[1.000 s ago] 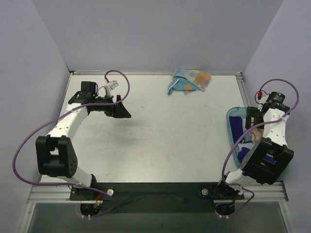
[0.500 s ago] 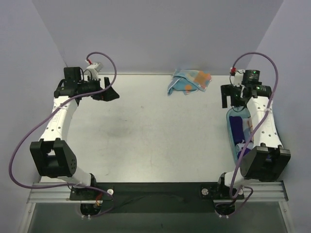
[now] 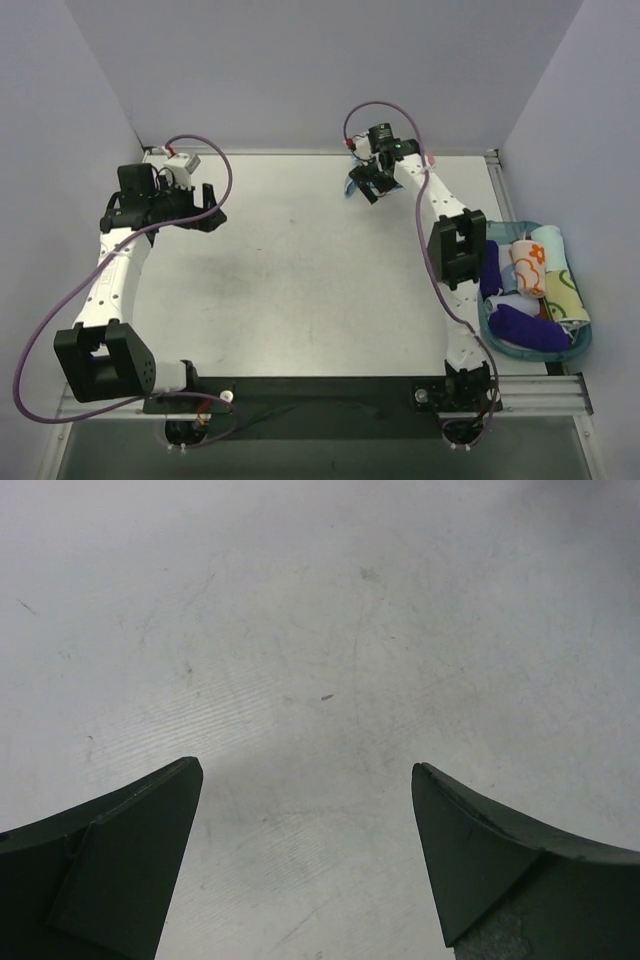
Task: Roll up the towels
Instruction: Grab a towel with the right arm
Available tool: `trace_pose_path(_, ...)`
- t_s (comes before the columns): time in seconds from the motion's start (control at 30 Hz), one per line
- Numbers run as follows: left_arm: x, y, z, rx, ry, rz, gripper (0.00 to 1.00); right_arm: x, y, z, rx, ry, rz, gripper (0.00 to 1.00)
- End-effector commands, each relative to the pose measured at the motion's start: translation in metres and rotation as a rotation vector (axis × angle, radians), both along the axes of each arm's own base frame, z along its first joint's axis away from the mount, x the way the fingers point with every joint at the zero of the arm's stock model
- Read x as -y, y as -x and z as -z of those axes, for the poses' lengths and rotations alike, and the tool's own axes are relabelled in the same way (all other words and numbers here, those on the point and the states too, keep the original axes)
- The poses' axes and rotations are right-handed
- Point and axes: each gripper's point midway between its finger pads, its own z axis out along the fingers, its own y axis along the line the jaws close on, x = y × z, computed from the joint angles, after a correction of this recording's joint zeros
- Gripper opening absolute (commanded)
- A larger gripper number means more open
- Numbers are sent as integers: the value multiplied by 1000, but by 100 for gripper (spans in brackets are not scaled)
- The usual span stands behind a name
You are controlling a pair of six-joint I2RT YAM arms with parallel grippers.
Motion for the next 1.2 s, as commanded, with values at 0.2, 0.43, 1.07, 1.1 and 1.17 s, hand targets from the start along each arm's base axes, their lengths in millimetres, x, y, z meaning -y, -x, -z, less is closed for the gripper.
trace_pose_path(0.2,-5,11,10,16,-46,8,97,-49,-53,35,124,107,-56,78)
trace_pose_path(0.43,-4,15,24,-28,-25,4,97,-77,-58,50,126,-47,10,79)
trace_pose_path(1.07,-2,24,22,-65,30,6,97,-114,-87,59,199,-301,188,74)
trace_pose_path(1.1,-1,24,19,-57,34,8,97,-113,-88,59,200,-300,190,70)
trace_pose_path(1.17,0,23,17,-65,50,0,97,-112,-89,58,205,-303,204,60)
